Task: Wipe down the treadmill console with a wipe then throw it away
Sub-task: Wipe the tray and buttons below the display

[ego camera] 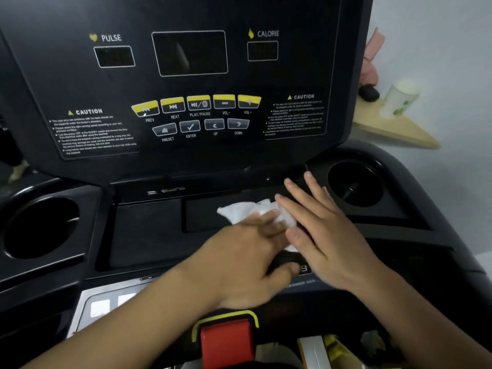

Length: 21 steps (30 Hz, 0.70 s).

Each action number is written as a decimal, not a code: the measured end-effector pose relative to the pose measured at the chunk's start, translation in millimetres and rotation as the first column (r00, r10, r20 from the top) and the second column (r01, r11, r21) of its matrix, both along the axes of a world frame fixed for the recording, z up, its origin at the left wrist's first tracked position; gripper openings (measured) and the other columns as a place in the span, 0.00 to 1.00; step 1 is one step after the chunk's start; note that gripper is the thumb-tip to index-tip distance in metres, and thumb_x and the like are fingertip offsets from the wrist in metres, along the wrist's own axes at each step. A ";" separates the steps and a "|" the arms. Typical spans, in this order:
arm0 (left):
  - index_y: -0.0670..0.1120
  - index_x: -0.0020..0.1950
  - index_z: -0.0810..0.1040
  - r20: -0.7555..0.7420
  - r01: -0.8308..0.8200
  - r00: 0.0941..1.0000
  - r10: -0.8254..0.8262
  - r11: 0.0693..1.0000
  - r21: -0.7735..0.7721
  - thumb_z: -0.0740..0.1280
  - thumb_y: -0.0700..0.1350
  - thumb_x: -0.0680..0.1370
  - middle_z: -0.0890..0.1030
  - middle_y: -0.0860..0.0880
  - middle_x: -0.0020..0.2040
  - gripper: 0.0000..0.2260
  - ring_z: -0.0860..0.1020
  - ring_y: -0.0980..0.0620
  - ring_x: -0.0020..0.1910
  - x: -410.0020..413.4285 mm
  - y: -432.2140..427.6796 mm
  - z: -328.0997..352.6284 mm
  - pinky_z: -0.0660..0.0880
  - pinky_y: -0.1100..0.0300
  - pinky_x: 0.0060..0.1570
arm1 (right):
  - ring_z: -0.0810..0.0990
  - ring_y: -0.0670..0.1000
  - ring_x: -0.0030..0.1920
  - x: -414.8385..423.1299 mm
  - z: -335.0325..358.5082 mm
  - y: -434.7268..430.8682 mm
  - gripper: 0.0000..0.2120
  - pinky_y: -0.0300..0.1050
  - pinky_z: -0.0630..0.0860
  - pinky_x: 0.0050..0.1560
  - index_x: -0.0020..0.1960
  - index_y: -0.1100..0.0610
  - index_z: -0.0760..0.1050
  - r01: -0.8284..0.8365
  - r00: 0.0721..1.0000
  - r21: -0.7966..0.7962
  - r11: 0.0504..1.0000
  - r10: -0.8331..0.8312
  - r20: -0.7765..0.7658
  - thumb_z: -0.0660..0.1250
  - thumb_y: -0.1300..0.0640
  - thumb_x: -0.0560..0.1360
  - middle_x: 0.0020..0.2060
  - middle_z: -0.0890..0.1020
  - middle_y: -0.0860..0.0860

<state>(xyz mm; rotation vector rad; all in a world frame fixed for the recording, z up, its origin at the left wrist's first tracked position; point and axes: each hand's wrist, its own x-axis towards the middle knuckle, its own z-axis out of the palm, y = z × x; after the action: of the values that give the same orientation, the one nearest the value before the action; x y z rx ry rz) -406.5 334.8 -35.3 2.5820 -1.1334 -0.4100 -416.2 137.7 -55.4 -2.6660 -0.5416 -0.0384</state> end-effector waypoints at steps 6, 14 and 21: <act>0.48 0.77 0.63 0.184 -0.112 0.980 0.080 0.980 0.167 0.44 0.56 0.79 0.68 0.44 0.74 0.29 0.63 0.42 0.74 9.7 5.8 -6.1 0.58 0.48 0.75 | 0.49 0.54 0.79 -2.3 -4.4 3.4 0.34 0.60 0.57 0.75 0.76 0.46 0.62 -0.051 0.995 -0.113 0.992 0.061 0.084 0.60 0.35 0.73 0.77 0.61 0.47; 0.64 0.78 0.50 -0.002 -0.203 0.978 0.207 0.963 0.176 0.39 0.70 0.74 0.55 0.53 0.80 0.33 0.47 0.54 0.79 4.3 56.4 -0.9 0.52 0.56 0.77 | 0.45 0.52 0.79 -0.9 -3.3 2.3 0.32 0.61 0.49 0.76 0.75 0.44 0.64 -0.147 0.985 -0.200 0.969 0.161 0.058 0.57 0.34 0.73 0.77 0.59 0.46; 0.56 0.80 0.44 0.084 -0.222 0.974 0.208 0.950 0.218 0.36 0.68 0.76 0.49 0.42 0.81 0.33 0.42 0.42 0.79 -12.7 5.2 -1.6 0.42 0.48 0.78 | 0.58 0.51 0.77 -2.8 -3.6 -0.9 0.24 0.64 0.58 0.73 0.71 0.57 0.70 -0.086 0.993 0.247 0.965 0.063 0.097 0.55 0.50 0.78 0.73 0.68 0.51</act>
<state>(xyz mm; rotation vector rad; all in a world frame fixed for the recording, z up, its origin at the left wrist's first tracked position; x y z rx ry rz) -419.2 340.0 -37.0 2.8973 -0.8519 -0.4347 -419.0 136.8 -59.0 -2.4040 -0.6211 -0.1907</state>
